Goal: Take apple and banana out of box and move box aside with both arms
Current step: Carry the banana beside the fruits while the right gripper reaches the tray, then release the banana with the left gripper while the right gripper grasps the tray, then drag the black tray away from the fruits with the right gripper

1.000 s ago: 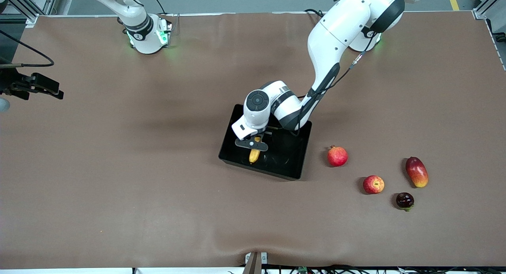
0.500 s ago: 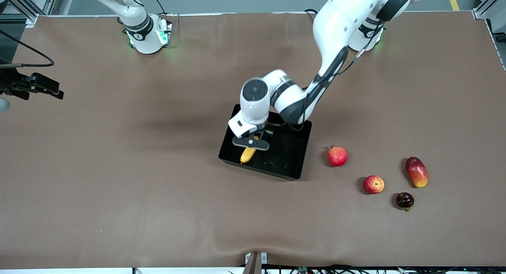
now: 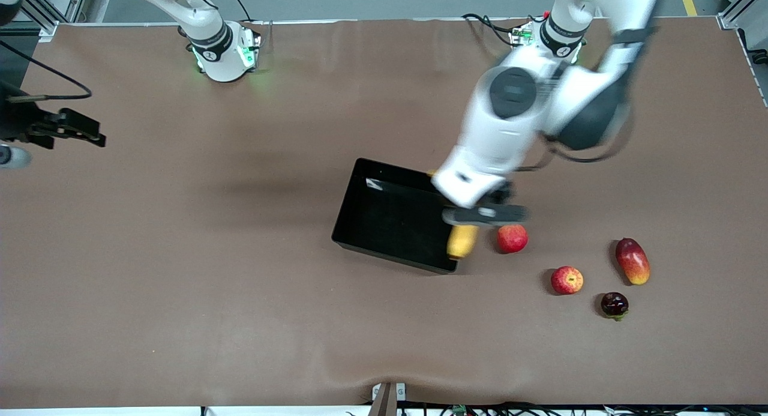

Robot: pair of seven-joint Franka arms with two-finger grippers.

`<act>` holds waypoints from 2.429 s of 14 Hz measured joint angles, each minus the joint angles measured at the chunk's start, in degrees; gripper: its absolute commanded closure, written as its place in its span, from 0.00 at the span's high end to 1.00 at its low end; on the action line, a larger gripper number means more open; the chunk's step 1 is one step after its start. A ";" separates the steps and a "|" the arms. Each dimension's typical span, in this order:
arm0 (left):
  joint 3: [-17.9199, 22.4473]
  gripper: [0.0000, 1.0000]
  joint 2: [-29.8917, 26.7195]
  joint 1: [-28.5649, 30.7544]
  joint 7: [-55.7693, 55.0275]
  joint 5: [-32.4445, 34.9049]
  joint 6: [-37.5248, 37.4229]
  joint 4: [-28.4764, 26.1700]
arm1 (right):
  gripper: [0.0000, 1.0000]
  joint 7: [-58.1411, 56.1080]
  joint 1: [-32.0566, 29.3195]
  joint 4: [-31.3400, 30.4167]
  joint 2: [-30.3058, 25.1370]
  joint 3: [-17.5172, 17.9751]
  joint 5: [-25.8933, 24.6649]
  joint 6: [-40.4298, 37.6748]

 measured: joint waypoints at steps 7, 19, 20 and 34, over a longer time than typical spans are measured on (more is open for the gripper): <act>0.07 0.00 -2.93 18.75 7.84 -0.24 2.83 -16.19 | 1.00 0.79 6.22 -0.17 11.74 0.37 9.87 5.86; 0.70 0.00 7.89 30.99 6.15 -0.04 29.98 -31.95 | 1.00 22.42 23.17 0.55 24.69 0.49 15.51 26.89; 0.70 0.13 8.93 31.32 6.18 0.71 30.97 -31.94 | 1.00 24.58 24.40 0.53 25.70 0.48 14.75 28.10; -4.85 1.00 -4.72 31.45 7.45 3.15 -5.09 -6.29 | 0.00 42.69 34.39 -1.11 36.55 -0.17 6.29 42.38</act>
